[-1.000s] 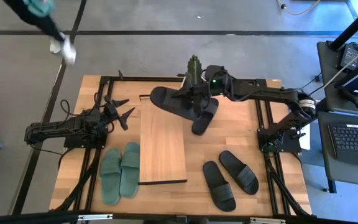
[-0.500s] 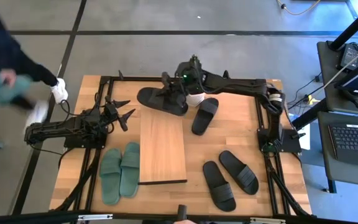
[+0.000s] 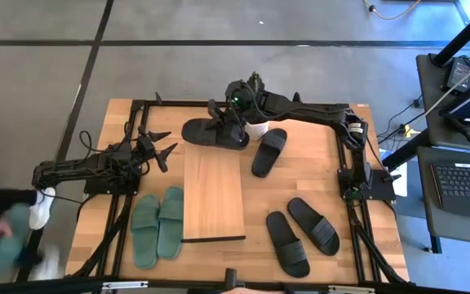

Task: Pick and place slides into the shelf
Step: Put the black slides on the shelf

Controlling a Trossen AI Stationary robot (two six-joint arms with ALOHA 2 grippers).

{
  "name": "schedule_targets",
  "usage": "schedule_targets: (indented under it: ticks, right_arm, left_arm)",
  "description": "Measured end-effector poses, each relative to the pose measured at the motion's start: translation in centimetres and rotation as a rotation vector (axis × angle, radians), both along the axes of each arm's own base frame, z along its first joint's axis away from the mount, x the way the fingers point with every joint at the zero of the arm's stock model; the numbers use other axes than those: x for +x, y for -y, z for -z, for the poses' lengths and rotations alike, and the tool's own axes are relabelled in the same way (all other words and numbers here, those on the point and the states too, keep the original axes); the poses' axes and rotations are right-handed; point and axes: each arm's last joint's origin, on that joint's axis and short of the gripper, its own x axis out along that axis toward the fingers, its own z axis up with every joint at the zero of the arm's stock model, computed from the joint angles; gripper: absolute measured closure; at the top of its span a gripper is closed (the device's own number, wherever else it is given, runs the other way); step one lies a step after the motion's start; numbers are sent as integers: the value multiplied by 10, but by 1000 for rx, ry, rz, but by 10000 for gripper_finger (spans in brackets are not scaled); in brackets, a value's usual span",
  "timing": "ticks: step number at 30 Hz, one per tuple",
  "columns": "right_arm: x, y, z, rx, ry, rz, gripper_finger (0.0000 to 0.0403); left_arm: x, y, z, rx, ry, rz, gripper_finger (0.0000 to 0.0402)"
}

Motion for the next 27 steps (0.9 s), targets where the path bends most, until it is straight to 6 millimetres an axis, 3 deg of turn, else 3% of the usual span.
schedule_targets:
  ticks: [5,16,27]
  right_arm:
    - [0,-2,-2,-1,40,-117,390]
    - [-2,7,1,-28,47,-127,390]
    - [5,14,21,20,24,-145,390]
  left_arm:
    - [0,0,0,2,-2,0,177]
    - [0,0,0,25,-19,-5,177]
    - [0,0,0,25,-19,-6,177]
